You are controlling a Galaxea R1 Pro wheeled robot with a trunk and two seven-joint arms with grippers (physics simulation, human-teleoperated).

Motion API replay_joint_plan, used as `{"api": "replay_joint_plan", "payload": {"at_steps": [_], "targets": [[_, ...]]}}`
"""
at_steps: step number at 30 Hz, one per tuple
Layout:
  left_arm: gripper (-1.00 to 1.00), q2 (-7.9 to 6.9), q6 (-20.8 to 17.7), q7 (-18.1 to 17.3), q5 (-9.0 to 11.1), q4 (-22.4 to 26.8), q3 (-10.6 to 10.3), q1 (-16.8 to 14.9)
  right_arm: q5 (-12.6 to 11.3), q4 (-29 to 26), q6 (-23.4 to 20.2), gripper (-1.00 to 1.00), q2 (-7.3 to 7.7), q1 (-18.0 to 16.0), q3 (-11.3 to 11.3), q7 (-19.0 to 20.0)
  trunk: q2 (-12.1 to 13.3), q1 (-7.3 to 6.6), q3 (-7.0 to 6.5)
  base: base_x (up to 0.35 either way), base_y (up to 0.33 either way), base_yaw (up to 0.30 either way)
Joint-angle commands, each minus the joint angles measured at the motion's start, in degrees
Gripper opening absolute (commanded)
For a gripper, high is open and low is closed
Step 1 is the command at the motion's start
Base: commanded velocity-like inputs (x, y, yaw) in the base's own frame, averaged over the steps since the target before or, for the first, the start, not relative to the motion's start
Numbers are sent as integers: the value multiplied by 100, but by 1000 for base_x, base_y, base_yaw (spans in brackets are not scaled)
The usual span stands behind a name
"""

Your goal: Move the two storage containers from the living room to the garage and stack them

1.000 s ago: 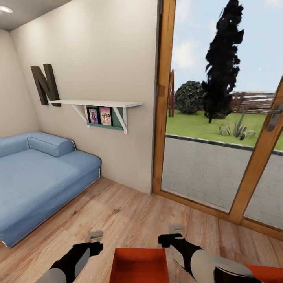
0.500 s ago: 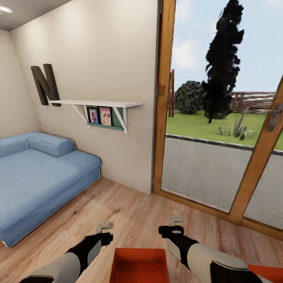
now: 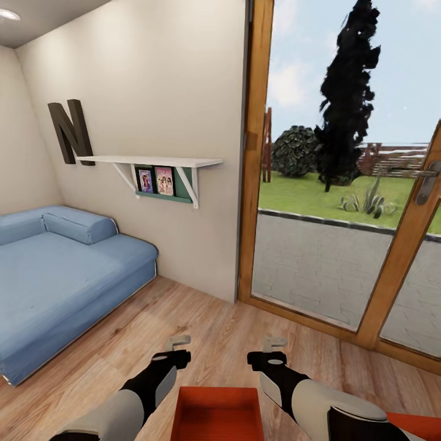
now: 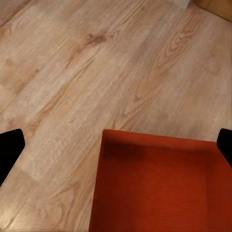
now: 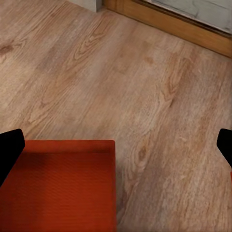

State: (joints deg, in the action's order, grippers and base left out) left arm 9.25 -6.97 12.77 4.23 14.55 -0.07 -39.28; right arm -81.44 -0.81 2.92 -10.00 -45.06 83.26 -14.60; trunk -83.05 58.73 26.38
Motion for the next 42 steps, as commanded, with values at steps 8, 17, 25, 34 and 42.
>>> {"api": "replay_joint_plan", "payload": {"at_steps": [8,17,25,34,42], "targets": [[100,46,-37,83,52,101,0,0,-65,-7,10,100,0,-3,33,-28,-3,0,6,0,0,0],[100,31,-33,84,45,100,-3,0,-65,-7,7,100,0,-3,32,-25,-204,110,96,0,0,0],[100,25,-41,86,43,100,-4,0,-58,-7,16,100,0,-3,43,-25,-244,132,114,0,0,0],[100,16,-55,115,42,96,-8,0,-49,-15,16,100,0,-3,43,-22,-364,197,168,0,0,0],[100,-22,-29,95,83,70,-1,0,-57,-9,-40,100,0,-11,62,-113,-364,197,190,0,0,26]]}}
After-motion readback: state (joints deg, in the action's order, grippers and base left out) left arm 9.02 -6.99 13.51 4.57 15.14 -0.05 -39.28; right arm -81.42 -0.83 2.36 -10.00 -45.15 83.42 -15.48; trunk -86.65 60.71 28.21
